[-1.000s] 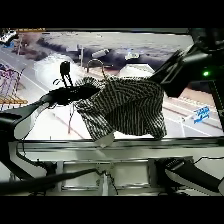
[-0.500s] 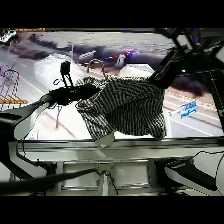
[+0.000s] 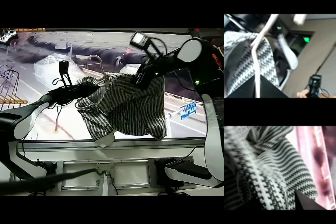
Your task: Fold the clothes and pants, and hang the long-sleeved shirts on hangers.
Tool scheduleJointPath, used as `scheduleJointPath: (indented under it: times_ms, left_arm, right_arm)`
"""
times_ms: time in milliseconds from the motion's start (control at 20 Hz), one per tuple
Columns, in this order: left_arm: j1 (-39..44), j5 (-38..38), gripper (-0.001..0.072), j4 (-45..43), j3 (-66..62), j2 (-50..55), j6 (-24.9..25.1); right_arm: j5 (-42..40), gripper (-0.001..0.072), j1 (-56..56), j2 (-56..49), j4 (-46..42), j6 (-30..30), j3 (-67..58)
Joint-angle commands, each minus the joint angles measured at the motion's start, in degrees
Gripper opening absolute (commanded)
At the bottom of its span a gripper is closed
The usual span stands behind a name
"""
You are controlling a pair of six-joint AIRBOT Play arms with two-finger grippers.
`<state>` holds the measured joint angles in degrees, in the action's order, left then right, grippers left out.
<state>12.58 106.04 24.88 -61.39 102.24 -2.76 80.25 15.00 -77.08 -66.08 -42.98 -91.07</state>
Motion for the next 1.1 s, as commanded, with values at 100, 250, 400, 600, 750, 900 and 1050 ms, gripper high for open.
scheduleJointPath:
  times_ms: [100, 250, 400, 600, 750, 900, 1050]
  left_arm:
    - [-0.5, 0.0, 0.0088, 0.9, 0.0, -0.1, 0.2]
    - [-2.6, -1.3, 0.0519, 1.6, 0.0, 0.0, 0.2]
    - [-4.9, -3.4, 0.0597, 6.0, 0.0, 0.0, 0.2]
    - [-7.3, -8.7, 0.0627, 15.0, 0.0, 0.0, 0.0]
    - [-8.3, -19.7, 0.0629, 21.9, -0.1, -0.1, -0.3]
    - [-9.7, -35.0, 0.0434, 27.2, -1.2, -0.2, -2.5]
    - [-11.8, -45.0, 0.0132, 24.4, -3.4, -1.0, -2.4]
  right_arm:
    - [-0.3, 0.0030, 1.5, -1.3, 1.3, -0.3, 0.1]
    - [-0.3, 0.0028, 1.5, -0.2, 1.4, 0.7, 0.0]
    - [-0.3, 0.0027, 1.5, 0.9, 1.4, 0.7, 0.0]
    - [-0.2, 0.0027, 1.5, 3.4, 1.5, 0.6, 0.0]
    - [0.8, 0.0027, 1.5, 5.6, 1.6, 0.6, 0.0]
    - [2.2, 0.0027, 1.5, 7.5, 1.6, 0.1, 0.0]
    - [3.1, 0.0027, 1.5, 8.7, 1.6, -0.7, 0.0]
